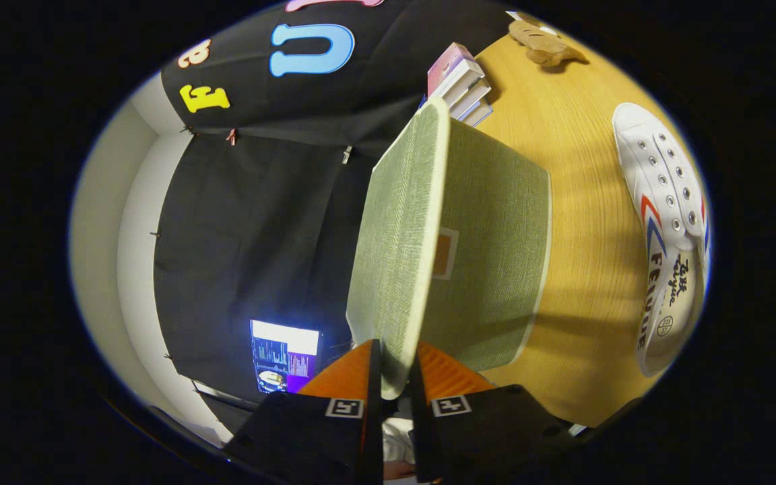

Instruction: Open the storage box then place both shoes into the box .Put the left shoe in first, then the right shoe, with the right side of both shoes facing outward in a uniform manner.

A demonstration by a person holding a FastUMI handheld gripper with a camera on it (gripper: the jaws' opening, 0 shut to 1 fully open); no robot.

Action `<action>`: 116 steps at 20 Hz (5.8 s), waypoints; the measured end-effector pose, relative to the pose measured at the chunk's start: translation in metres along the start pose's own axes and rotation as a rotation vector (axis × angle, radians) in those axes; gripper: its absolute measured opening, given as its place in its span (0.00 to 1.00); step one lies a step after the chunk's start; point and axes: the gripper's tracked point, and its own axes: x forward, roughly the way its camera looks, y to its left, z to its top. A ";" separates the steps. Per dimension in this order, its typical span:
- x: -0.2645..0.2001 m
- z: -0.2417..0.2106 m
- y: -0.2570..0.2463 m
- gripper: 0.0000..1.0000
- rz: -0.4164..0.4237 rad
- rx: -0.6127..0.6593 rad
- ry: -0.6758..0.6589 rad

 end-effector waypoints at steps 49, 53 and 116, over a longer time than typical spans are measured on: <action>0.209 0.003 0.198 0.58 -0.277 -0.413 0.037; 0.164 0.025 0.181 0.96 -0.356 -0.536 -0.051; -0.132 0.089 -0.162 0.06 -0.888 -0.233 -0.216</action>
